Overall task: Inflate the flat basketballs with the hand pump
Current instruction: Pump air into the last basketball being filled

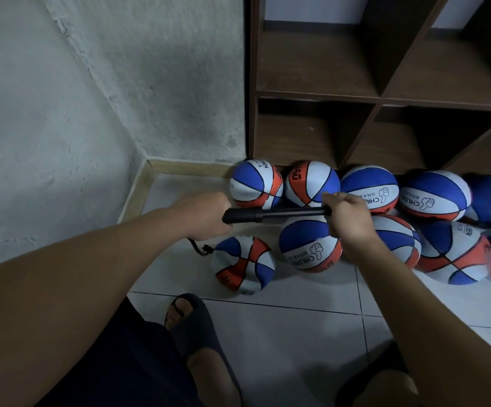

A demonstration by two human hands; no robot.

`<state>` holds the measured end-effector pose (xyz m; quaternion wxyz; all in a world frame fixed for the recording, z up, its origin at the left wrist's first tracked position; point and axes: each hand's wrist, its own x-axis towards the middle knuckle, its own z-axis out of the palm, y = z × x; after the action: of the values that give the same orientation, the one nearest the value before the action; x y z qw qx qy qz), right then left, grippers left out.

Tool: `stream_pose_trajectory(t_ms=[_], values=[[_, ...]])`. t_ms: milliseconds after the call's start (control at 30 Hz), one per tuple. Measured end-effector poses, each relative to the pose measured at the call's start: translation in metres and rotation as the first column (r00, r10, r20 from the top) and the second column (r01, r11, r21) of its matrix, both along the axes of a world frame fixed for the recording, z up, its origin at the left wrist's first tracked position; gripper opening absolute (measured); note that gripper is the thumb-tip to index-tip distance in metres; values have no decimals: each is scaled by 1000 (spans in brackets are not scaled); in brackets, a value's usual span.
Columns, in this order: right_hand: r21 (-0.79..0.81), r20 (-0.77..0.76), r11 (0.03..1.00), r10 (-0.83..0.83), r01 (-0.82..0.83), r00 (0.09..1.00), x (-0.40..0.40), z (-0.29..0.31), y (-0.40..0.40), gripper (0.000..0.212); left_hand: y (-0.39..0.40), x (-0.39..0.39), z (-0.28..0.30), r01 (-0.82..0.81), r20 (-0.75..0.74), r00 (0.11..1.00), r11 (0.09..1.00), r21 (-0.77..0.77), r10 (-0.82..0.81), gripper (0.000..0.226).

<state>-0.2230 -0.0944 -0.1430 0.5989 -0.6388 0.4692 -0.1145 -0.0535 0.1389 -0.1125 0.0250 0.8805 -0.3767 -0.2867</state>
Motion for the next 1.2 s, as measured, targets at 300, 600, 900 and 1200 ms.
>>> stream_pose_trajectory(t_ms=[300, 600, 900, 1200], values=[[-120, -40, 988, 89, -93, 995, 8, -7, 73, 30, -11, -29, 1, 71, 111, 991, 997, 15, -72, 31], [-69, -24, 986, 151, -152, 988, 16, -12, 89, 30, -10, -35, -10, 107, 110, 988, 994, -4, -106, 30], [-1, -76, 985, 173, -173, 982, 13, 7, 45, 26, -15, -20, 1, 89, 17, 996, 995, -54, -88, 27], [45, -160, 997, 71, -65, 985, 6, -6, 19, 23, -8, -13, 6, 65, 51, 996, 998, 17, -66, 27]])
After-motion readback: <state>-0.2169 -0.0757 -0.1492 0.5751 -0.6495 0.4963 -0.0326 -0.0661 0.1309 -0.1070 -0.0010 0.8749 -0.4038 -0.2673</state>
